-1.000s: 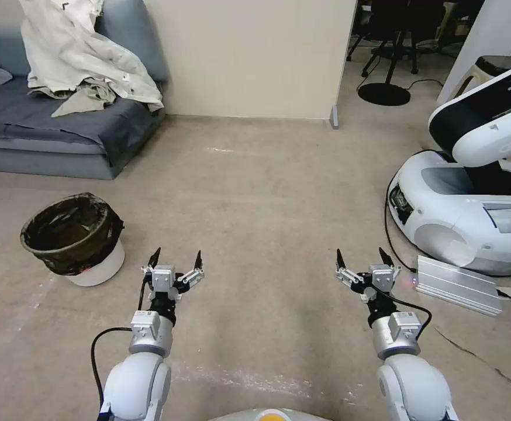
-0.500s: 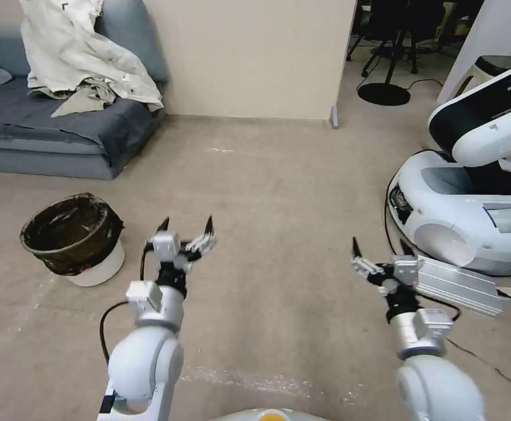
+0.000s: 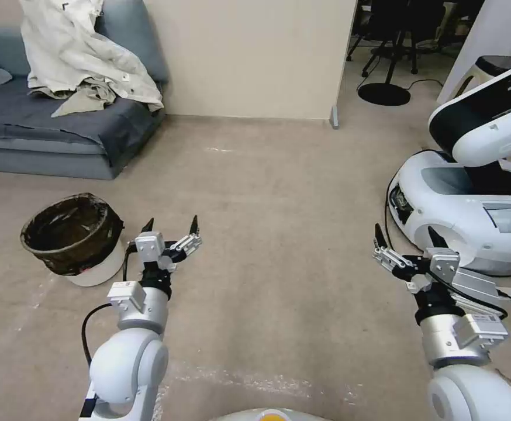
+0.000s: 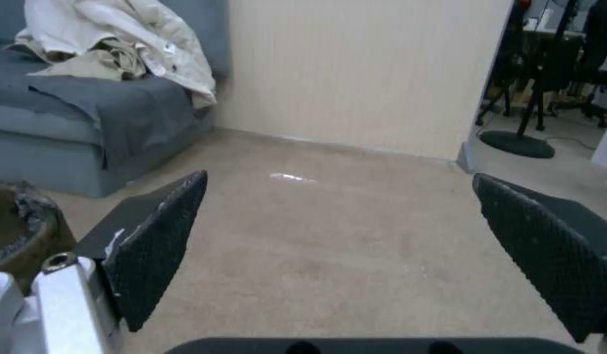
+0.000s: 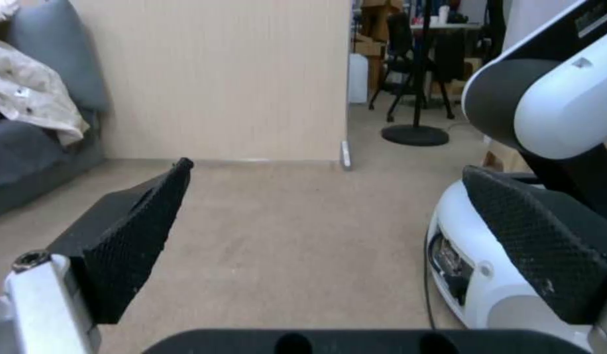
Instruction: Pick up the trash can from the floor.
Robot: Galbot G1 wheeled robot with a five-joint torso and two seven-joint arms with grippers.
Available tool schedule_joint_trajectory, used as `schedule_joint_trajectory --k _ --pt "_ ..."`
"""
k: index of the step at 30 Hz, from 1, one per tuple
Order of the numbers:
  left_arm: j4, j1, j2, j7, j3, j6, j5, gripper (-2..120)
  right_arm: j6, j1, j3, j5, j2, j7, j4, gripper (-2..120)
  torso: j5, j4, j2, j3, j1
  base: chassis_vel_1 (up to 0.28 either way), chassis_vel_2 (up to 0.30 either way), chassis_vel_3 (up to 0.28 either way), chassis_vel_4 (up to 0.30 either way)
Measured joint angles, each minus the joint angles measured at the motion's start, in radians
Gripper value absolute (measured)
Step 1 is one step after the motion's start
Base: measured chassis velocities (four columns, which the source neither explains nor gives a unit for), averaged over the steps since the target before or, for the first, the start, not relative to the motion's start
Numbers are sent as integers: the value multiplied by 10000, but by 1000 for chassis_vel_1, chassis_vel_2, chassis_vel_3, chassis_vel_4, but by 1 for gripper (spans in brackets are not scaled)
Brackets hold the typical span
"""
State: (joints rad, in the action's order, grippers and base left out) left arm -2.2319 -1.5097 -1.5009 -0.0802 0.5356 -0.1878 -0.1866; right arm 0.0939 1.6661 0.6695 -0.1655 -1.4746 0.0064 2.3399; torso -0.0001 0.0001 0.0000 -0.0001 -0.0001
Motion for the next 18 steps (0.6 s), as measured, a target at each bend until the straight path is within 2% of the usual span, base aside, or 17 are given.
schedule_joint_trajectory --k 18 --pt "-313 -337 -170 1 78 -58 42 100 -343 37 -79 -189 91 -10 -213 100 1 -2 0 0 0 2 3 3 3"
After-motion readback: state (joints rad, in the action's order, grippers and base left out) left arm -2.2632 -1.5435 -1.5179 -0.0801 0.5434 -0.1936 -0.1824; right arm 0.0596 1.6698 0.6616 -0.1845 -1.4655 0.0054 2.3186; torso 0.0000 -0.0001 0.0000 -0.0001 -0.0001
